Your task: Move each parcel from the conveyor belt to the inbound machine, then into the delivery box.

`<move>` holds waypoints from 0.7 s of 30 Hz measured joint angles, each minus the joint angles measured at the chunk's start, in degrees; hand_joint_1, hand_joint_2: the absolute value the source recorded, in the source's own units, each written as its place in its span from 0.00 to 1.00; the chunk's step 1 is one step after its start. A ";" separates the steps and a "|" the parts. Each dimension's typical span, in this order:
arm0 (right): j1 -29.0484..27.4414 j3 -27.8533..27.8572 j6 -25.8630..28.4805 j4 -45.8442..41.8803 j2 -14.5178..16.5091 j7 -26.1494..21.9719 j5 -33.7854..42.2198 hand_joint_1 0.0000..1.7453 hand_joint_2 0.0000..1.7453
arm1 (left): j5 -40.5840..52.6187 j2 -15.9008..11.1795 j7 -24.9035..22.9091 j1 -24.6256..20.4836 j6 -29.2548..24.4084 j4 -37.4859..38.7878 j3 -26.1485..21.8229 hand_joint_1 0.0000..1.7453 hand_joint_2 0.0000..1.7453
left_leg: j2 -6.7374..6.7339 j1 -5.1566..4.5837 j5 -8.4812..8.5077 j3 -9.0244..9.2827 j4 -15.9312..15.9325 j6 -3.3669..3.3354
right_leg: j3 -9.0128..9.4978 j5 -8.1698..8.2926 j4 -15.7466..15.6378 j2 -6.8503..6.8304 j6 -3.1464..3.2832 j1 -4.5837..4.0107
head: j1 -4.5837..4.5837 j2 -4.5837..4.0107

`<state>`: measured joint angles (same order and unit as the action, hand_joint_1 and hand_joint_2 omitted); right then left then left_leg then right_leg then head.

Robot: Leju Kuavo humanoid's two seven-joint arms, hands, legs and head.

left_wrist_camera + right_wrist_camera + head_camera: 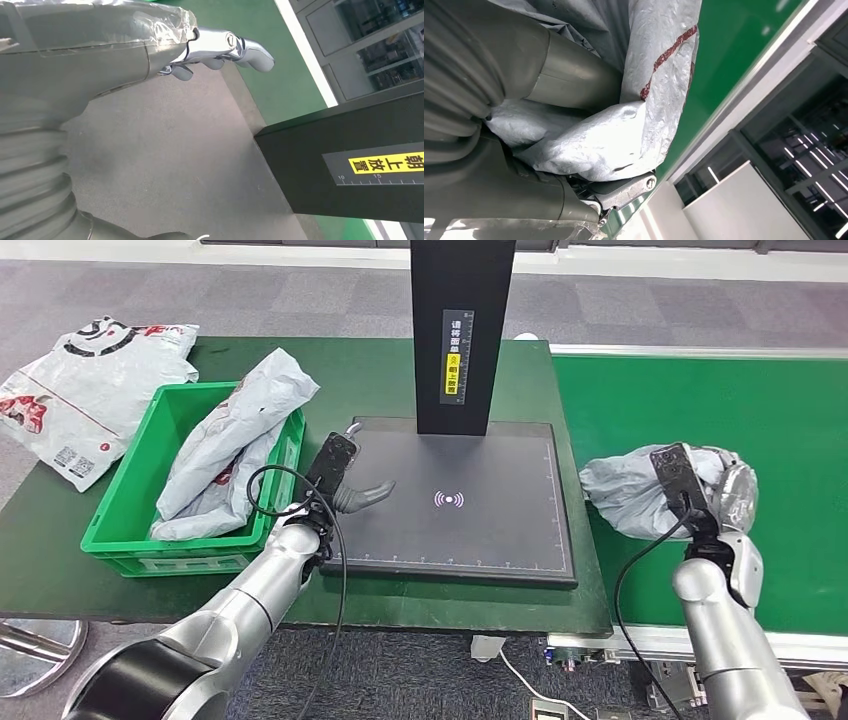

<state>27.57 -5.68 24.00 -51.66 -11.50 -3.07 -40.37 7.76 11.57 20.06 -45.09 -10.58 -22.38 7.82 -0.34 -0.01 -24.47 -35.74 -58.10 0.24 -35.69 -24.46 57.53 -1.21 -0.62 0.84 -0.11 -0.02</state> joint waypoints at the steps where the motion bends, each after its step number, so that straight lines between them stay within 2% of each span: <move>1: -0.07 0.04 0.00 -0.16 0.00 0.00 0.00 1.00 1.00 | 0.00 -0.01 0.00 0.00 0.00 0.00 0.00 0.00 1.00 | 0.00 0.00 0.00 0.00 0.00 0.00 | 0.00 0.00 0.00 0.00 0.00 0.00 | 0.00 0.01; 10: -0.37 0.09 0.04 -0.66 -0.02 -0.07 0.03 1.00 1.00 | 0.00 -0.03 0.00 0.01 -0.07 0.00 0.00 0.00 1.00 | 0.00 0.00 0.00 0.00 0.00 0.00 | -0.01 0.00 0.00 0.00 0.00 0.00 | 0.00 0.01; 14: -0.37 0.09 0.95 -1.33 -0.01 -1.78 0.62 1.00 1.00 | 0.09 -0.12 0.04 0.02 -1.33 0.00 0.00 0.00 1.00 | 0.00 0.00 0.00 -0.02 0.00 0.00 | 0.00 0.00 0.01 0.00 0.00 0.01 | 0.00 0.00; 21: 1.96 0.09 0.79 -9.06 -1.21 -1.58 2.77 1.00 1.00 | 0.36 -1.04 0.74 0.02 -3.36 0.15 0.00 0.00 1.00 | 0.01 0.00 0.01 -0.03 0.00 0.00 | -0.01 0.00 0.02 0.00 0.00 0.00 | 0.00 0.01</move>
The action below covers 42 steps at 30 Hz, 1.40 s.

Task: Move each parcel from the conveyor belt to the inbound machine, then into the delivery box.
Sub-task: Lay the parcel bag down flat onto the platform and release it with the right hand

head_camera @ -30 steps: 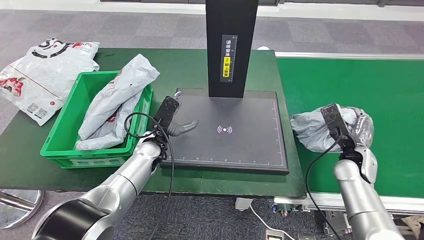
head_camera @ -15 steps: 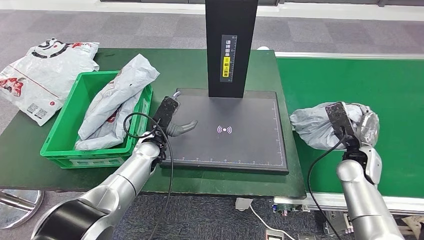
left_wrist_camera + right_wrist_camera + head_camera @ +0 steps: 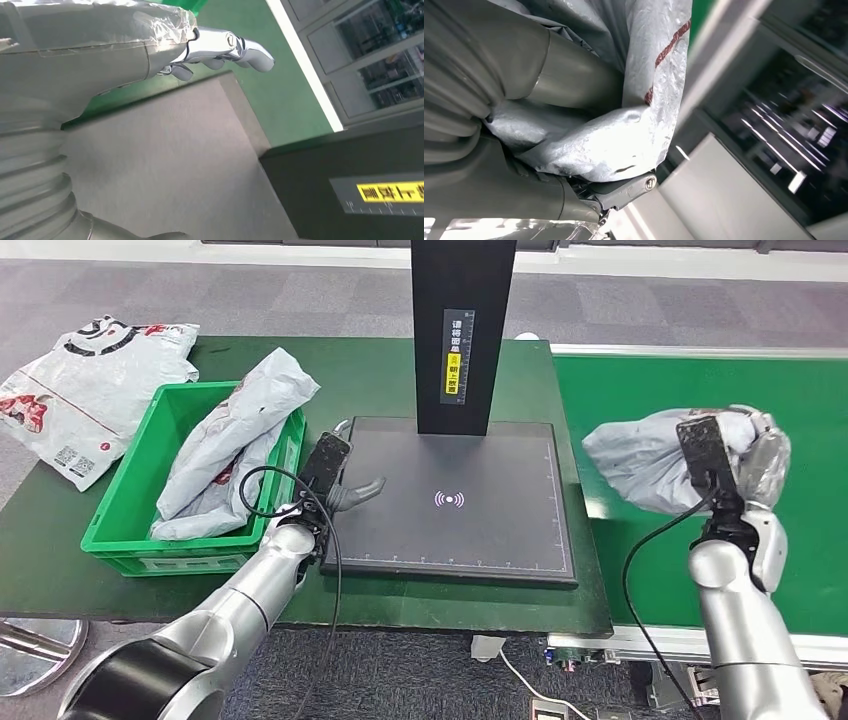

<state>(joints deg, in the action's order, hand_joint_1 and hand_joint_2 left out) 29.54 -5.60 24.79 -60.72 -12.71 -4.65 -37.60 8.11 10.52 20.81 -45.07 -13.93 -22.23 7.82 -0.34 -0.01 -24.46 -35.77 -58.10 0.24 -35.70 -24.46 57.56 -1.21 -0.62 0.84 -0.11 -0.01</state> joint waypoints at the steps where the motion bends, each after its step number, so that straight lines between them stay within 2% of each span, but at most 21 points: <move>1: 0.79 0.00 -0.49 -0.83 -0.25 0.01 0.36 1.00 1.00 | -0.15 -0.12 0.12 0.00 -0.19 0.01 0.00 0.00 1.00 | -0.01 0.00 0.00 0.00 0.00 0.00 | 0.00 0.00 0.00 0.01 0.00 0.00 | 0.00 0.00; 8: 10.58 -2.13 -5.27 -2.95 -0.10 1.02 0.23 1.00 1.00 | -1.14 -0.28 0.99 -0.16 -1.79 0.00 -0.02 0.00 1.00 | -0.04 -0.02 0.03 -0.04 0.01 0.00 | 0.01 0.03 0.06 0.04 -0.01 0.02 | 0.00 0.00; 11: 17.45 -6.45 -8.27 -1.10 3.18 3.85 -1.83 1.00 1.00 | -2.35 -0.19 1.63 -0.30 -3.06 0.00 -0.02 0.00 1.00 | -0.34 -0.05 0.06 -0.06 0.01 0.04 | -0.19 0.12 0.17 0.34 0.10 0.04 | 0.00 0.00; 13: 22.12 -10.44 -7.99 1.61 6.00 5.55 -2.28 1.00 1.00 | -2.78 -0.03 1.86 -0.51 -3.43 0.00 -0.02 0.00 1.00 | -0.57 -0.04 0.10 -0.02 0.01 0.10 | -0.33 0.17 0.18 0.56 0.19 0.01 | -0.02 0.00; 18: 27.87 -16.48 -7.83 6.32 9.66 5.06 0.33 1.00 1.00 | -2.97 0.18 2.21 -0.70 -3.62 0.02 -0.03 0.00 1.00 | -0.12 0.12 0.24 -0.14 0.03 0.29 | -0.32 0.14 0.19 0.15 0.25 -0.12 | -0.01 -0.01; 22: 29.05 -18.62 -10.10 8.10 10.90 4.23 2.96 1.00 1.00 | -3.07 -0.12 2.33 -0.75 -3.68 0.02 -0.04 0.00 1.00 | -0.07 0.13 0.24 -0.17 0.03 0.30 | -0.32 0.14 0.20 0.11 0.25 -0.12 | -0.01 -0.01; 28: 29.32 -21.28 -21.83 11.17 13.36 1.00 12.49 1.00 1.00 | -3.07 -0.16 2.34 -0.94 -3.66 0.02 -0.04 0.00 1.00 | -0.13 0.12 0.23 -0.19 0.03 0.31 | -0.36 0.15 0.20 0.21 0.24 -0.12 | -0.01 0.01; 31: 28.40 -23.33 -23.68 12.89 15.03 0.03 14.77 1.00 1.00 | -3.10 -0.16 2.34 -1.03 -3.66 0.02 -0.04 0.00 1.00 | -0.11 0.13 0.24 -0.19 0.03 0.32 | -0.38 0.15 0.20 0.18 0.24 -0.13 | -0.02 0.01; 36: 27.35 -25.44 -25.45 14.79 16.62 -0.01 16.25 1.00 1.00 | -3.40 -0.22 2.36 -1.03 -3.66 0.02 -0.04 0.00 1.00 | -0.10 0.15 0.25 -0.22 0.03 0.33 | -0.40 0.14 0.20 0.17 0.25 -0.15 | -0.01 0.00; 41: 27.18 -28.09 -32.96 17.75 17.64 1.75 20.54 1.00 1.00 | -3.51 -0.48 2.13 -1.01 -3.66 0.02 -0.04 0.00 1.00 | -0.10 0.15 0.24 -0.22 0.03 0.33 | -0.40 0.14 0.19 0.16 0.25 -0.15 | -0.01 -0.01; 42: 27.01 -28.94 -34.30 18.64 17.88 1.99 21.35 0.81 1.00 | -3.52 -0.53 1.94 -1.01 -3.66 0.02 -0.04 0.00 1.00 | -0.10 0.15 0.24 -0.22 0.03 0.33 | -0.39 0.14 0.19 0.16 0.25 -0.15 | -0.02 -0.01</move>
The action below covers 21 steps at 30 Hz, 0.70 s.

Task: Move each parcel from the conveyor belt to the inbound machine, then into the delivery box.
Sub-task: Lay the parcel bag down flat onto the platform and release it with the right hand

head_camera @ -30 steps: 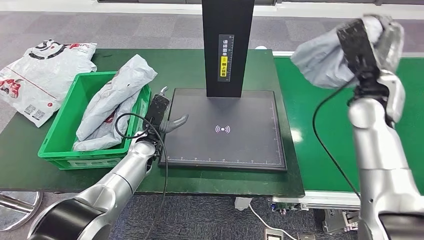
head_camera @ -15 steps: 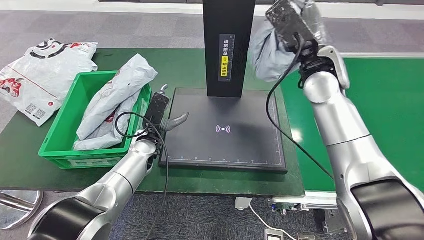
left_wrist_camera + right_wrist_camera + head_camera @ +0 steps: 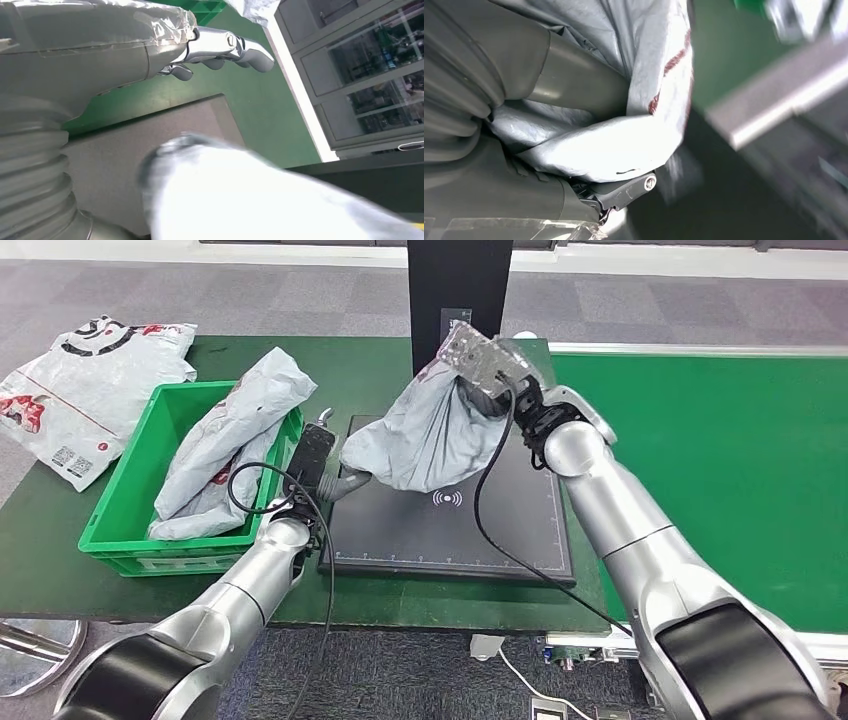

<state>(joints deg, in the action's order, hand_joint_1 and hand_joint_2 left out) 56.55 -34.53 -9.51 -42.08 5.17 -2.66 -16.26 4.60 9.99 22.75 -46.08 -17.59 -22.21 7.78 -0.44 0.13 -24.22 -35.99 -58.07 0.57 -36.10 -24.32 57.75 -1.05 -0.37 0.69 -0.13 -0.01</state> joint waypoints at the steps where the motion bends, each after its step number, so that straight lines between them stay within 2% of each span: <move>1: -0.22 -0.83 -1.05 0.86 0.25 0.14 0.60 0.59 1.00 | -0.01 -0.03 -0.22 0.00 0.01 0.00 0.00 0.00 1.00 | 0.00 0.00 0.00 0.00 0.00 0.00 | 0.00 0.00 0.00 0.00 0.00 0.00 | 0.00 0.00; 3: -0.64 -2.38 -2.45 2.45 0.72 0.27 1.26 0.13 1.00 | 0.00 -0.07 -0.54 0.00 0.07 0.00 0.00 0.00 1.00 | 0.00 0.00 0.00 0.00 0.00 0.00 | 0.00 0.00 0.00 0.00 0.00 0.00 | -0.01 0.01; 4: -0.79 -3.12 -2.91 3.18 0.87 0.35 1.35 0.09 1.00 | 0.02 -0.07 -0.62 0.00 0.13 0.00 0.00 0.00 1.00 | 0.00 0.00 0.00 0.00 -0.01 0.00 | -0.01 0.00 0.00 0.00 0.00 0.00 | -0.01 0.00; 10: -1.65 -6.20 -3.47 5.91 1.01 0.59 1.35 0.09 1.00 | 0.13 -0.03 -0.69 -0.01 0.43 -0.02 0.00 0.00 1.00 | 0.00 -0.01 0.00 0.00 -0.01 0.00 | -0.01 0.00 0.00 0.02 0.00 0.01 | 0.00 0.01; 21: -1.67 -7.48 -3.30 7.39 1.01 0.56 1.36 0.09 1.00 | 0.13 -0.01 -0.69 -0.01 0.50 -0.02 0.00 0.00 1.00 | -0.01 0.00 0.00 0.02 -0.01 0.00 | -0.01 0.01 0.00 0.03 0.00 0.00 | -0.01 -0.01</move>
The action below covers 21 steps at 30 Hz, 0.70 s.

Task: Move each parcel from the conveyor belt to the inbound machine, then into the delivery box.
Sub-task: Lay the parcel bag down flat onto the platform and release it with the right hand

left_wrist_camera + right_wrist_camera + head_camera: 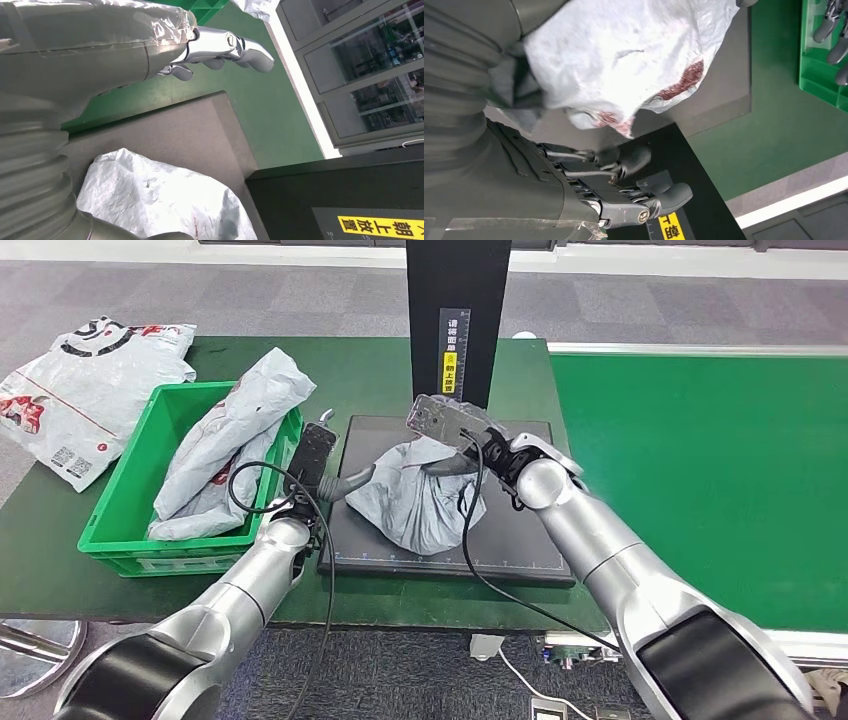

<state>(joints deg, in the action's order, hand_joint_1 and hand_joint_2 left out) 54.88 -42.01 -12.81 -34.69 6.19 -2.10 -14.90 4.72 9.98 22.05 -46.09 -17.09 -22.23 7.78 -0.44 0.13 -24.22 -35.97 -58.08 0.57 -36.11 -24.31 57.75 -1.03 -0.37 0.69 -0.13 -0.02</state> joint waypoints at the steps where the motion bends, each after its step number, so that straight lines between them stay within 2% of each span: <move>1: 0.00 -0.03 0.00 0.07 0.00 0.00 0.01 0.09 1.00 | 0.00 0.00 0.00 0.00 0.00 0.00 0.00 0.00 1.00 | 0.00 0.00 0.00 0.00 0.00 0.00 | 0.00 0.00 0.00 0.00 0.00 0.00 | 0.00 0.01; 21: 0.00 -0.20 0.00 0.22 0.00 -0.04 0.02 0.09 1.00 | 0.00 0.01 0.00 0.00 0.00 0.00 0.00 0.00 1.00 | 0.00 0.00 0.00 0.00 0.00 0.00 | 0.00 0.00 0.00 0.00 0.00 0.00 | 0.00 0.00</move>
<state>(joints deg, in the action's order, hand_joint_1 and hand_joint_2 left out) 54.88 -42.21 -12.81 -34.47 6.19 -2.14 -14.88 4.72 9.99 22.05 -46.09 -17.09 -22.23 7.78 -0.45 0.13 -24.22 -35.97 -58.08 0.57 -36.11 -24.31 57.75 -1.03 -0.37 0.69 -0.13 -0.01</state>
